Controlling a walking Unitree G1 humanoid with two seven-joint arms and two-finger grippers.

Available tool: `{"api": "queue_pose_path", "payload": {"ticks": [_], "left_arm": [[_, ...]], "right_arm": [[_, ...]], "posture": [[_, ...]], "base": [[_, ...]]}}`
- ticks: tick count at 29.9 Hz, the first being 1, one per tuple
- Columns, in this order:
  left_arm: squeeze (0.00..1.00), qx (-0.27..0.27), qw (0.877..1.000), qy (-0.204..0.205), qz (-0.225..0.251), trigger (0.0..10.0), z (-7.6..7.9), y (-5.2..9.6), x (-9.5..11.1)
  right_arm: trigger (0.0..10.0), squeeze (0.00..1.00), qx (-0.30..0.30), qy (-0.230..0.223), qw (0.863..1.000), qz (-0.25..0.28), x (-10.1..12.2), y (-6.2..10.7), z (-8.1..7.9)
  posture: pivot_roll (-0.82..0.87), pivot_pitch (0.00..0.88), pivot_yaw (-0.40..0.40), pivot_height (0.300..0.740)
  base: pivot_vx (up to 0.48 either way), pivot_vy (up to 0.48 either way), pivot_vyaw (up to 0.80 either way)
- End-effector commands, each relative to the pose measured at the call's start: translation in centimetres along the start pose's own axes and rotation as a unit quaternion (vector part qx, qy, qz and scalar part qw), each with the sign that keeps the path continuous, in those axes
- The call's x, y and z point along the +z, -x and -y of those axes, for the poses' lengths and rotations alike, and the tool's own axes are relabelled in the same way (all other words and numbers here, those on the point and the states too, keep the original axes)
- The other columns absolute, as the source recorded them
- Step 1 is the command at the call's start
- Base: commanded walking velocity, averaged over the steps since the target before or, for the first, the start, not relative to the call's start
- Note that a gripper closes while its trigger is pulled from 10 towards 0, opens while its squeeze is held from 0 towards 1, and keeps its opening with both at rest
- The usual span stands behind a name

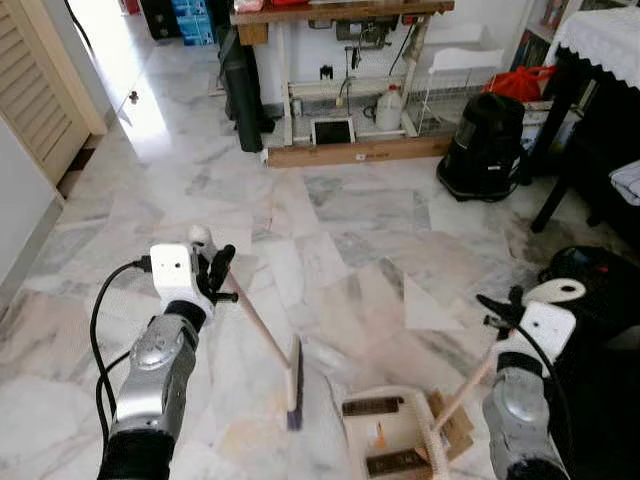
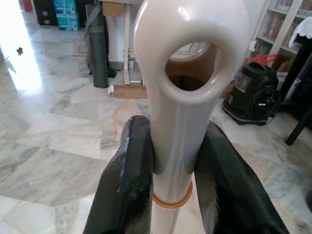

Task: Sweep floor

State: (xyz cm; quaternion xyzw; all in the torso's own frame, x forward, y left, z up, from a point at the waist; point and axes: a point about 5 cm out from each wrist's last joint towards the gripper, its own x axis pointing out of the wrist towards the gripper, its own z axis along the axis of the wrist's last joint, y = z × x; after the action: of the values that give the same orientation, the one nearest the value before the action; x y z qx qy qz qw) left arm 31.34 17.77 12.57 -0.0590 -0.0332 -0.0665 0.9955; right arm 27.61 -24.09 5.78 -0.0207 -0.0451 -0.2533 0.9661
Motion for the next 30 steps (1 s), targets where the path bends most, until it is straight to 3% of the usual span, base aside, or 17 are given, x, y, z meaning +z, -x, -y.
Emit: {"api": "queue_pose_path", "payload": {"ticks": [1,8,12,18,23,30], "left_arm": [[0.0,-0.004,1.0,-0.011,0.02,10.0,0.0,-0.4,0.7],[0.0,-0.007,1.0,-0.01,0.022,10.0,0.4,-0.7,0.7],[0.0,-0.001,0.999,-0.019,0.033,10.0,0.4,-0.7,0.9],[0.0,0.001,0.998,-0.046,0.049,10.0,0.5,-0.2,1.5],[0.0,0.003,0.997,-0.052,0.061,10.0,0.7,0.3,1.9],[0.0,0.005,0.996,-0.049,0.07,10.0,1.3,-0.3,1.9]], "right_arm": [[10.0,0.0,-0.026,-0.004,0.999,0.021,0.9,-0.3,0.9],[10.0,0.0,-0.035,-0.018,0.998,0.048,2.6,-0.5,1.4],[10.0,0.0,-0.032,-0.036,0.996,0.076,5.0,-0.7,0.8],[10.0,0.0,-0.001,-0.05,0.994,0.097,6.7,-0.5,-0.4],[10.0,0.0,0.023,-0.06,0.993,0.094,7.8,0.0,-1.4],[10.0,0.0,0.034,-0.075,0.993,0.089,8.6,-0.2,-2.3]], "posture": [[0.0,0.0,0.057,0.74],[-0.01,0.0,0.058,0.74],[-0.02,0.0,0.061,0.74],[-0.03,0.0,0.063,0.74],[-0.04,0.0,0.054,0.74],[-0.06,0.0,0.059,0.74]], "base": [[0.0,0.0,0.0],[0.0,0.0,0.0],[0.0,0.0,0.0],[0.0,0.0,0.0],[0.0,0.0,0.0],[0.0,0.0,0.0]]}}
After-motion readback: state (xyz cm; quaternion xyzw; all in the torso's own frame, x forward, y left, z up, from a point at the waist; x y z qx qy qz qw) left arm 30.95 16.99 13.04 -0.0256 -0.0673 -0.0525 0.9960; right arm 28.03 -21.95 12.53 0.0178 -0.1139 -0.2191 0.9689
